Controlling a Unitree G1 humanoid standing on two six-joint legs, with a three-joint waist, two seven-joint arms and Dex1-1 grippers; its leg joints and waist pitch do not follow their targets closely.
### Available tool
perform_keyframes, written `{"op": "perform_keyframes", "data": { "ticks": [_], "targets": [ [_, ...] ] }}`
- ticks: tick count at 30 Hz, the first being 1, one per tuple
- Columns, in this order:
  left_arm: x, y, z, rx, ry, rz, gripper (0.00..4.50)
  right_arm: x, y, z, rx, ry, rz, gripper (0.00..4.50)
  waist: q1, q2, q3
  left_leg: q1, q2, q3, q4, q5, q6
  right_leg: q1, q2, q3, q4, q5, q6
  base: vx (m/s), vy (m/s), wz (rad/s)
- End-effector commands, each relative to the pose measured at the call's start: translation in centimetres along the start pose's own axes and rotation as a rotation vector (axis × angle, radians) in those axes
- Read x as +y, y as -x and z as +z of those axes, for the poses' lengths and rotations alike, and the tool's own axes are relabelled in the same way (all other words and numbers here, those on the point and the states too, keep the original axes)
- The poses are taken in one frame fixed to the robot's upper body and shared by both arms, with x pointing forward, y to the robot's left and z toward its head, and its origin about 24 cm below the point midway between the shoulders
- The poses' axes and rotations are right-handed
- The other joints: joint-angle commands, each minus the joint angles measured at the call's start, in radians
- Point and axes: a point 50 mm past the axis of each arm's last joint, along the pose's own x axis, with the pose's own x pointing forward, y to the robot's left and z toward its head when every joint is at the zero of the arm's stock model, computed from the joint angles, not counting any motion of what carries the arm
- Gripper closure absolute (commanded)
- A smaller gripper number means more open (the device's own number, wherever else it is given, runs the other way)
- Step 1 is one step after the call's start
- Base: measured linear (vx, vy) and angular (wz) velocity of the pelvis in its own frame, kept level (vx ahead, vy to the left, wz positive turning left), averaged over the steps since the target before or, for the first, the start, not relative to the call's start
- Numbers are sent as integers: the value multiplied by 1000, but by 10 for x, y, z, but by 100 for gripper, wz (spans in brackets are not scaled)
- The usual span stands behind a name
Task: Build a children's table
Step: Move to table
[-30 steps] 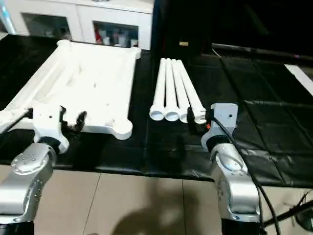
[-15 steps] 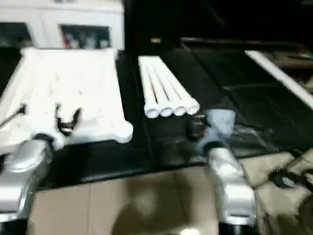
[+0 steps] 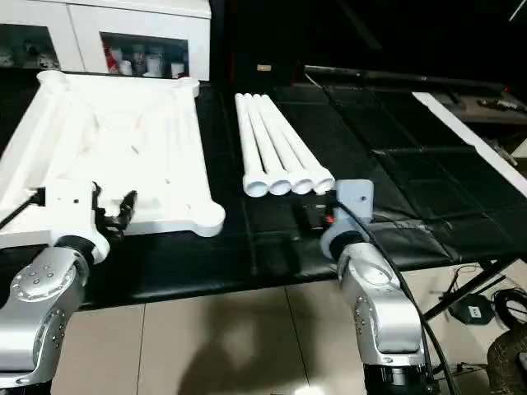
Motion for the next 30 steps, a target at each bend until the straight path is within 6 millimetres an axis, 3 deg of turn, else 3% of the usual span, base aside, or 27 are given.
{"op": "perform_keyframes", "data": {
  "ticks": [1, 2, 3, 4, 5, 6, 7, 8, 9, 10, 11, 12, 13, 15, 17, 18, 20, 21, 22, 23, 24, 25, 26, 27, 28, 29, 30],
  "targets": [
    [0, 0, 6, -16, 6, 7, 140, 1, 0, 6, -14, 11, 23, 0, 4, 15, -48, 7, 114, -52, -109, 9, -5, 47, -84, 56, -42, -20, -227, -15, -82, -3],
    [0, 0, 6, -17, 4, 6, 140, 1, 0, 6, -11, 23, 22, 0, 12, 7, -45, -30, 96, -81, -118, 18, 66, 72, -96, 29, -37, -3, -236, -15, -82, -3],
    [0, 0, 7, -20, 2, 7, 140, 2, 0, 6, -7, 36, 28, 0, 18, 17, -45, -40, 84, -101, -117, 2, 148, 82, -112, -1, -54, -54, -235, -43, -77, 26],
    [0, 0, 7, -23, 0, 6, 140, 2, 0, 6, -7, 50, 31, 0, 9, 21, -53, -46, 75, -114, -97, 39, 209, 88, -125, -16, -58, -69, -259, -38, -74, 49],
    [0, 0, 8, -26, -6, 4, 140, 4, 0, 7, -11, 73, 53, 0, 13, 31, -51, -49, 75, -119, -94, 65, 225, 91, -126, -25, -60, -73, -269, -38, -74, 49],
    [0, -1, 9, -29, -10, 2, 140, 6, 0, 8, -15, 91, 71, 0, 13, 38, -46, -52, 74, -138, -98, 87, 246, 91, -110, -47, -59, -100, -268, -12, -76, 49],
    [-1, -1, 9, -33, -16, -1, 140, 6, 0, 8, -19, 86, 77, 0, 0, 50, -49, 12, 120, -124, -90, 75, 200, 50, -82, -25, -62, -127, -251, 32, -74, 37],
    [-1, -1, 10, -34, -17, -1, 140, 7, 0, 9, -21, 66, 86, 0, -6, 34, -39, 1, 134, -127, -97, 49, 171, 52, -87, -15, -57, -123, -249, 32, -74, 37],
    [-2, -1, 10, -34, -17, -2, 140, 7, 0, 9, -21, 51, 96, 0, 9, 40, -43, 4, 138, -111, -105, 13, 96, 55, -88, -5, -55, -96, -256, 25, -66, 18],
    [-2, -1, 10, -34, -18, -3, 140, 8, 0, 9, -21, 47, 100, 0, 13, 39, -41, 7, 139, -106, -109, -2, 69, 53, -88, -3, -53, -77, -259, -20, -54, 11],
    [-4, -1, 11, -37, -19, -6, 140, 8, -1, 9, -23, 43, 111, 0, 17, 37, -38, 7, 138, -90, -117, -40, 25, 52, -84, 0, -53, -66, -258, -20, -54, 11],
    [-4, -1, 11, -37, -19, -8, 140, 8, -1, 10, -26, 44, 112, 0, 25, 38, -37, 6, 139, -76, -126, -86, -19, 56, -84, 2, -54, -99, -244, 0, 0, 0],
    [-5, -2, 11, -38, -19, -9, 140, 9, 0, 10, -31, 22, 121, 0, 25, 35, -35, 3, 138, -71, -130, -115, -40, 55, -83, 4, -56, -126, -232, 0, 0, 0],
    [-6, -3, 12, -38, -21, -14, 140, 6, -1, 10, -36, 15, 93, 0, 24, 33, -31, 3, 136, -64, -140, -254, -114, 50, -84, 8, -68, -293, -168, 0, 0, 0],
    [-6, -3, 12, -39, -22, -16, 140, 7, 0, 12, -63, 13, 110, 0, 24, 37, -31, 7, 133, -65, -141, -299, -138, 43, -84, 9, -76, -352, -134, 0, 0, 0],
    [-6, -3, 12, -39, -22, -17, 140, 8, 0, 12, -66, 13, 111, 0, 21, 31, -31, 6, 131, -64, -141, -315, -137, 42, -86, 10, -82, -383, -116, 0, 0, 0],
    [-6, -4, 13, -42, -22, -24, 140, 2, -2, 6, -24, 34, 42, 0, 22, 33, -28, 17, 128, -66, -145, -393, -139, 41, -85, 8, -92, -504, -84, 0, 0, 0],
    [-6, -4, 13, -42, -22, -24, 140, 2, -2, 6, -24, 34, 42, 0, 19, 32, -26, 29, 126, -69, -145, -469, -138, 39, -83, 2, -105, -613, -59, 0, 0, 0],
    [-6, -4, 14, -44, -21, -26, 140, 1, -2, 5, -14, 45, 29, 0, 18, 33, -27, 35, 126, -70, -144, -495, -134, 40, -81, -3, -108, -648, -53, 0, 0, 0],
    [-6, -4, 14, -45, -20, -25, 140, 1, -2, 4, -14, 34, 31, 0, 15, 37, -25, 49, 124, -68, -143, -550, -122, 39, -73, -11, -120, -702, -46, 0, 0, 0],
    [-5, -5, 15, -45, -17, -23, 140, 1, -2, 4, -20, 19, 31, 0, 12, 45, -18, 71, 123, -67, -140, -611, -109, 38, -65, -27, -132, -749, -50, 0, 0, 0],
    [-5, -5, 15, -45, -17, -23, 140, 1, -2, 4, -21, 19, 27, 0, 4, 45, -10, 87, 123, -66, -136, -657, -109, 32, -56, -44, -146, -778, -46, 0, 0, 0],
    [-5, -5, 15, -46, -15, -22, 140, 0, -2, 6, -33, -7, 9, 0, -7, 56, -6, 94, 130, -73, -146, -707, -114, 50, -48, -63, -141, -730, -50, 0, 0, 0],
    [-5, -5, 15, -47, -14, -22, 140, 0, -1, 7, -41, -25, 19, 0, -15, 60, -6, 90, 141, -79, -166, -740, -121, 69, -44, -64, -123, -653, -64, 65, 19, -8],
    [-5, -6, 15, -47, -14, -22, 140, 1, -1, 8, -47, -35, 29, 0, -21, 57, -7, 91, 140, -76, -170, -741, -119, 72, -45, -60, -118, -627, -72, 72, 1, -5],
    [-4, -6, 16, -48, -14, -21, 140, 1, -1, 9, -52, -25, 31, 0, -24, 57, -15, 92, 131, -71, -165, -695, -113, 77, -59, -46, -122, -605, -98, 72, 1, -5],
    [-4, -6, 16, -49, -8, -20, 140, 1, -2, 9, -52, 5, 26, 0, -20, 52, -22, 72, 119, -57, -159, -586, -92, 96, -74, -29, -128, -608, -120, 104, -9, -3]
  ]
}}
